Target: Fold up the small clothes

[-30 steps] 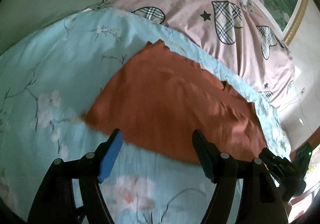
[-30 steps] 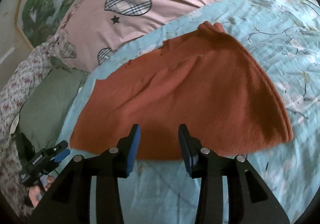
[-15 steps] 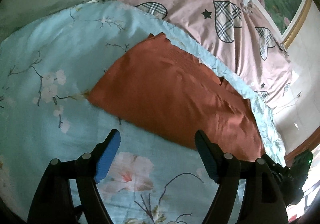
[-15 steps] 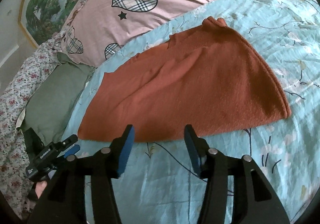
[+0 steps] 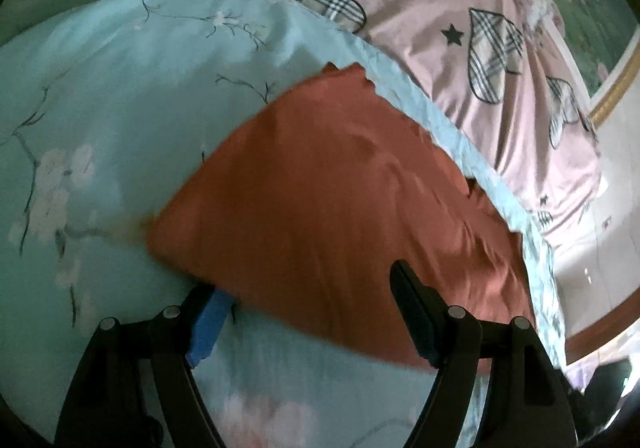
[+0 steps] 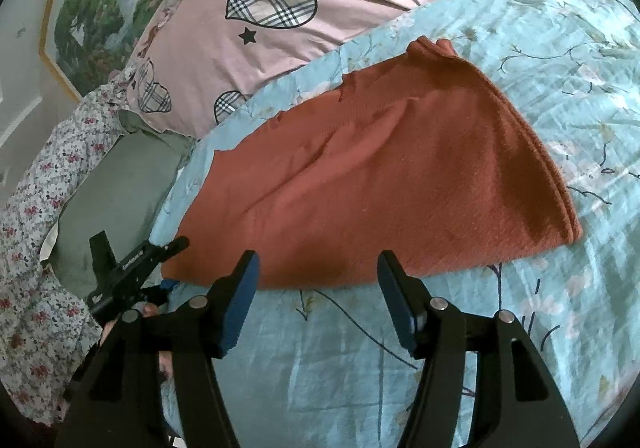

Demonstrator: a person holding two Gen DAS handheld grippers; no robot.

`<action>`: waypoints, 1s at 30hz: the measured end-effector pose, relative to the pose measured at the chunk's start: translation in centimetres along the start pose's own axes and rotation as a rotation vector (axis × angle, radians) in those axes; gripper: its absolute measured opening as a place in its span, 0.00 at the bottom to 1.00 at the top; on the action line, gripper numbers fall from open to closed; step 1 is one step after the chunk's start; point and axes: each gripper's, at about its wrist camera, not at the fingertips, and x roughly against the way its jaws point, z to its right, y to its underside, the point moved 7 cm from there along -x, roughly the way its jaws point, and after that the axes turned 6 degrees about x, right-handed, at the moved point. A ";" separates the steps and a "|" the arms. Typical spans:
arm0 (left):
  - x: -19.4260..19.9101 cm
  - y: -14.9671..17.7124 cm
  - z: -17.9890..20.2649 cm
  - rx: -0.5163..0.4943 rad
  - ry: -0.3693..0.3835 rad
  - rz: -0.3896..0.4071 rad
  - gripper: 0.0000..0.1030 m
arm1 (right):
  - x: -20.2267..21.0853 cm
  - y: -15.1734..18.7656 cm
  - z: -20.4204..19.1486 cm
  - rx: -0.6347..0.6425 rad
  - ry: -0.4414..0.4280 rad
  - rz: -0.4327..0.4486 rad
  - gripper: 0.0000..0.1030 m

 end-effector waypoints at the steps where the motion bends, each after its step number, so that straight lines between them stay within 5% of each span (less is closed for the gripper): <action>1: -0.2 -0.5 -0.1 0.015 0.000 0.008 0.75 | -0.1 0.0 0.1 -0.005 0.000 -0.003 0.61; 4: -0.9 -1.9 -0.1 0.045 -0.007 0.031 0.61 | -0.2 -0.3 0.4 -0.015 -0.006 -0.007 0.61; 6: -1.4 -2.4 0.2 0.037 -0.002 0.029 0.31 | 0.0 -0.5 0.5 -0.016 -0.008 0.004 0.61; 9: -1.3 -2.8 1.0 0.002 -0.001 0.049 0.14 | 0.2 -0.8 0.9 -0.017 -0.010 0.010 0.61; 13: -0.3 -2.7 3.7 -0.115 -0.006 0.088 0.11 | 0.3 -1.2 1.3 -0.040 -0.035 0.004 0.61; 19: 1.7 -1.4 11.2 -0.296 0.112 0.107 0.09 | 0.8 -3.2 1.9 -0.054 -0.079 0.010 0.60; 25: 0.3 3.8 17.9 -0.488 0.147 0.049 0.09 | -1.5 -6.0 2.6 -0.071 -0.129 -0.059 0.60; 30: -2.8 7.5 18.6 -0.541 0.123 -0.016 0.08 | -6.3 -7.7 0.9 -0.051 -0.199 -0.162 0.60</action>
